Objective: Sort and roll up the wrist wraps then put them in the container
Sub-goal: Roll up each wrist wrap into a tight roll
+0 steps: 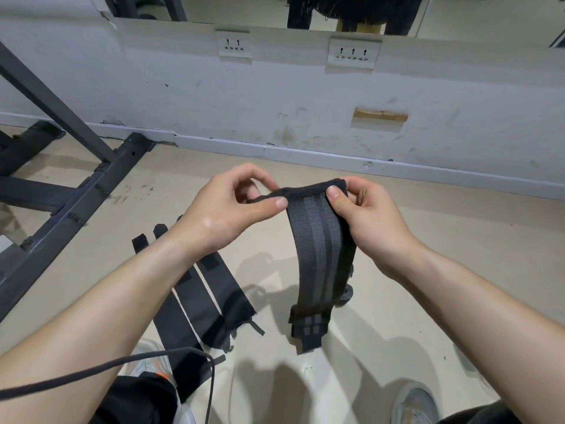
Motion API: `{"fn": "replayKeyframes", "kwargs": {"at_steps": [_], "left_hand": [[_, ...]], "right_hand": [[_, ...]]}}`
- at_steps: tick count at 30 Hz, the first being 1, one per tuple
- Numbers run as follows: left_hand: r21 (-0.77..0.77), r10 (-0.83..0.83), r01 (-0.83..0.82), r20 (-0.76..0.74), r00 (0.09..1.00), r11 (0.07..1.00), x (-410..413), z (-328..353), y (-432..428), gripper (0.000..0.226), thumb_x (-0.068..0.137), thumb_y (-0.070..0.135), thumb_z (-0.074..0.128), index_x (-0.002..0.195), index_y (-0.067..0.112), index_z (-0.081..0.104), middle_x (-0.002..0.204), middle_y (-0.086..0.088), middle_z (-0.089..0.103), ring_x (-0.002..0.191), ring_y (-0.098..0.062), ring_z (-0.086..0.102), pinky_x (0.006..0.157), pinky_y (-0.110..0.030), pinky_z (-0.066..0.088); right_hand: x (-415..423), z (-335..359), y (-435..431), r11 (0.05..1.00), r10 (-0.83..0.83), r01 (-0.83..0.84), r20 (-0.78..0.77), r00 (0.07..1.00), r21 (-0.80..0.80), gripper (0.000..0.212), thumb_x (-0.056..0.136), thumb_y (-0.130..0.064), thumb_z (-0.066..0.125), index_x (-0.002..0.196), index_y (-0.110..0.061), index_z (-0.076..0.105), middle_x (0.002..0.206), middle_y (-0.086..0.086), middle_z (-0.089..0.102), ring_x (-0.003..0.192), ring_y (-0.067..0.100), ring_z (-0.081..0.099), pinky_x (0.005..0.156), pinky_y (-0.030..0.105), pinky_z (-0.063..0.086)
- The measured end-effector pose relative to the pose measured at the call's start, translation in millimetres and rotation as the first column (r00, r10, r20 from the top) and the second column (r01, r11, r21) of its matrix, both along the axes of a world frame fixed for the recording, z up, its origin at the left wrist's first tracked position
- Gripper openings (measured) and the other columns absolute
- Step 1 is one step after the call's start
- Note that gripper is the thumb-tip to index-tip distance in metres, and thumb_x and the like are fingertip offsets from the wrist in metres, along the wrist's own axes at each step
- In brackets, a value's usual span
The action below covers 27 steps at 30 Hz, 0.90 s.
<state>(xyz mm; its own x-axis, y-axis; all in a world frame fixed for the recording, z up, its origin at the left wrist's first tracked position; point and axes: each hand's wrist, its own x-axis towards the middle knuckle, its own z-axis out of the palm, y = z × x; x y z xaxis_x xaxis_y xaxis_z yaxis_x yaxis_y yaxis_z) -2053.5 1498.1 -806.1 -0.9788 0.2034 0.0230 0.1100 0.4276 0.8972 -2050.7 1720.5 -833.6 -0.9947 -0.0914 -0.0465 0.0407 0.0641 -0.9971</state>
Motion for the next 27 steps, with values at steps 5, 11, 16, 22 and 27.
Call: {"fn": "replayKeyframes", "kwargs": {"at_steps": [5,11,16,22,27], "left_hand": [[0.06,-0.044,0.052,-0.132,0.99,0.997,0.9,3.0,-3.7,0.019,0.084,0.017,0.078,0.088,0.035,0.077,0.094,0.001,0.075,0.093,-0.026,0.071,0.087,-0.043,0.057],[0.422,-0.12,0.048,0.146,0.982,0.905,1.5,0.5,-2.8,0.01,0.079,0.01,0.066,0.086,0.015,0.072,0.094,-0.007,0.067,0.077,-0.022,0.069,0.064,-0.027,0.056],[0.262,-0.076,0.009,0.25,0.965,0.965,-2.8,0.5,-3.7,0.028,0.06,0.045,0.063,0.078,0.023,0.064,0.085,0.001,0.065,0.075,-0.014,0.061,0.064,-0.028,0.047],[-0.472,0.217,-0.149,0.093,0.972,0.869,-6.0,-11.2,-12.8,0.062,0.077,0.081,0.04,0.071,0.022,0.059,0.074,0.005,0.066,0.082,-0.022,0.064,0.08,-0.038,0.049],[0.047,-0.066,0.062,0.088,0.994,0.997,-3.7,-4.0,-4.8,0.038,0.093,0.051,0.047,0.111,0.029,0.072,0.116,0.014,0.073,0.118,-0.002,0.062,0.107,-0.027,0.042]], "right_hand": [[-1.6,3.5,3.6,0.997,0.056,-0.057,0.024,0.998,0.042,0.021,0.107,-0.016,0.051,0.107,-0.004,0.068,0.089,0.004,0.074,0.079,0.014,0.066,0.073,0.029,0.05],[-4.1,3.1,8.0,0.997,0.049,-0.052,0.047,0.998,0.054,0.025,0.107,-0.018,0.051,0.111,0.001,0.067,0.093,0.01,0.073,0.083,0.02,0.065,0.076,0.034,0.047],[-3.2,5.6,8.4,0.996,0.074,-0.076,0.042,0.996,0.049,0.021,0.107,-0.015,0.052,0.108,0.0,0.067,0.087,0.004,0.074,0.078,0.016,0.065,0.068,0.027,0.049],[-0.6,4.8,5.9,0.988,0.119,-0.12,0.012,0.993,0.093,0.013,0.105,-0.011,0.055,0.101,-0.008,0.067,0.085,-0.002,0.075,0.078,0.011,0.066,0.071,0.022,0.051],[2.1,5.4,2.0,0.962,0.209,-0.199,-0.033,0.977,0.187,0.011,0.101,-0.009,0.061,0.106,-0.008,0.071,0.097,0.002,0.077,0.086,0.007,0.07,0.08,0.024,0.053]]}}
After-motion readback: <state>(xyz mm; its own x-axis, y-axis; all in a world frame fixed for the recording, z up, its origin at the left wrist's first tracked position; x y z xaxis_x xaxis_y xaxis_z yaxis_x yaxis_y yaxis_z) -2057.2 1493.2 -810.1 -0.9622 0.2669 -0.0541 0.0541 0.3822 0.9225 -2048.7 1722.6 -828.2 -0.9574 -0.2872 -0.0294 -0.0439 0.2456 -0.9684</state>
